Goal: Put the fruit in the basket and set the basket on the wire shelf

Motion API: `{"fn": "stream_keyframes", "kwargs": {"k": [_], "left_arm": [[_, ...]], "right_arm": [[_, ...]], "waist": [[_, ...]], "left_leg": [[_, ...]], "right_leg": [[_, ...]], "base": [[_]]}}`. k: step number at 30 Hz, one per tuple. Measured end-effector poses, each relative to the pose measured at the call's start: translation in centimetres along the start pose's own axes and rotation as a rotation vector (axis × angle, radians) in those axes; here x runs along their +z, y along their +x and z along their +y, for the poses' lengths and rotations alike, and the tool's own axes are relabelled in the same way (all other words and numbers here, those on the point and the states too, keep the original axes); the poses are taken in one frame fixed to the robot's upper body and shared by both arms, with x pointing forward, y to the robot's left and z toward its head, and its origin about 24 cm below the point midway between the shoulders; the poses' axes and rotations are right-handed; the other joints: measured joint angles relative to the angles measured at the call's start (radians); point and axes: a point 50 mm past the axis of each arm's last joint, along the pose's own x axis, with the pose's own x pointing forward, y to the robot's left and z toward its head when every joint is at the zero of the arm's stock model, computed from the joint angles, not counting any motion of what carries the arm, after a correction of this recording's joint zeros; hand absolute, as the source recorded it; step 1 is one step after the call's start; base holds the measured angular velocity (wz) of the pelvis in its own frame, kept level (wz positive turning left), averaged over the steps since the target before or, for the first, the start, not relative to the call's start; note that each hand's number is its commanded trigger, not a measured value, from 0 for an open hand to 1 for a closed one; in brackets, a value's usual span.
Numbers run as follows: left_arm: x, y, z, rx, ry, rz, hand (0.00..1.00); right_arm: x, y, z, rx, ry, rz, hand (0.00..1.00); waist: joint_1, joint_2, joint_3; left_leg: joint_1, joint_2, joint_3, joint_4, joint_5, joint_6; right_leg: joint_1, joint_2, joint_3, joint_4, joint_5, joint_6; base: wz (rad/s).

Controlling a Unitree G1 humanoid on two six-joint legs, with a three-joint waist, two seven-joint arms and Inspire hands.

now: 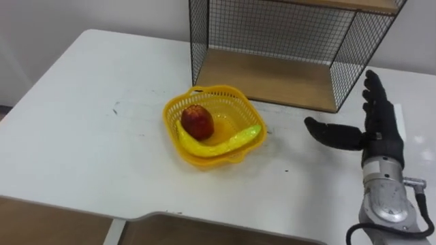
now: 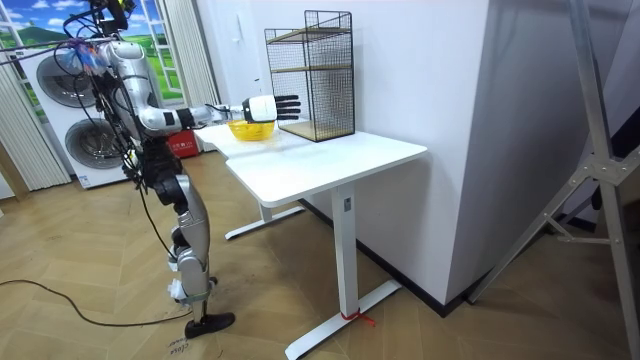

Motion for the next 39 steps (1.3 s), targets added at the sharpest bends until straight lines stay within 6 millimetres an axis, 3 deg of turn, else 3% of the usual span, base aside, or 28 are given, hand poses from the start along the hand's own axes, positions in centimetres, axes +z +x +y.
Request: {"fn": "stream_keyframes", "kwargs": {"k": [4, 9, 12, 18, 25, 29, 36, 39], "left_arm": [[4.1, -1.6, -1.1, 0.003, -0.113, -0.157, 0.0], [10.3, -5.5, -2.4, -0.041, -0.245, -0.53, 0.0], [12.6, -8.1, -2.5, -0.112, -0.323, -0.662, 0.0], [14.8, -12.5, -2.7, -0.302, -0.442, -0.803, 0.0], [13.6, -15.1, -4.6, -0.549, -0.393, -0.8, 0.0], [11.4, -17.4, -6.4, -0.786, -0.285, -0.786, 0.0], [8.1, -21.3, -8.7, -1.21, -0.163, -0.666, 0.0], [7.0, -22.0, -9.2, -1.318, -0.118, -0.622, 0.0]], "right_arm": [[-1.0, -0.6, -0.8, -0.044, -0.02, 0.034, 0.0], [-1.0, -0.4, -2.8, -0.142, -0.046, 0.023, 0.0], [-0.7, -0.2, -3.3, -0.166, -0.06, 0.004, 0.0], [-0.4, -0.2, -3.2, -0.148, -0.047, -0.018, 0.0], [-0.2, -0.1, -3.0, -0.094, 0.053, -0.012, 0.0], [0.3, 0.2, -2.3, -0.027, 0.114, -0.03, 0.0], [1.2, 0.6, -1.4, 0.09, 0.317, -0.034, 0.0], [1.2, 0.5, -0.9, 0.143, 0.378, -0.019, 0.0]], "waist": [[0.007, 0.021, 0.001], [0.005, 0.034, 0.0006], [0.005, 0.039, 0.0007], [-0.026, 0.036, 0.0039], [-0.041, 0.029, 0.0148], [-0.061, 0.018, 0.0225], [-0.095, 0.013, 0.024], [-0.1, 0.013, 0.0242]], "left_leg": [[-0.001, -0.001, 0.001, 0.0, 0.001, 0.001], [-0.003, -0.001, -0.005, 0.002, 0.001, 0.001], [-0.002, -0.001, -0.004, 0.003, 0.001, 0.001], [-0.006, -0.001, -0.016, 0.001, 0.001, 0.001], [-0.005, -0.002, -0.017, 0.002, 0.002, 0.0], [-0.008, -0.002, -0.018, 0.003, 0.002, 0.0], [-0.004, -0.002, -0.01, 0.001, 0.002, 0.001], [-0.002, -0.002, -0.001, 0.001, 0.002, 0.001]], "right_leg": [[-0.005, -0.001, 0.002, 0.007, 0.0, 0.0], [-0.006, -0.001, 0.0, 0.007, -0.001, 0.001], [-0.006, -0.001, 0.0, 0.006, -0.001, 0.001], [0.001, -0.001, -0.008, 0.007, -0.001, 0.001], [0.001, -0.001, -0.005, 0.006, -0.001, 0.001], [-0.001, -0.001, -0.008, 0.006, -0.001, 0.001], [-0.001, 0.0, -0.004, 0.005, -0.001, 0.001], [-0.005, 0.0, 0.001, 0.003, -0.001, 0.001]], "base": [[-0.01], [0.01], [0.0], [0.06], [0.01], [0.0], [-0.01], [-0.1]]}}
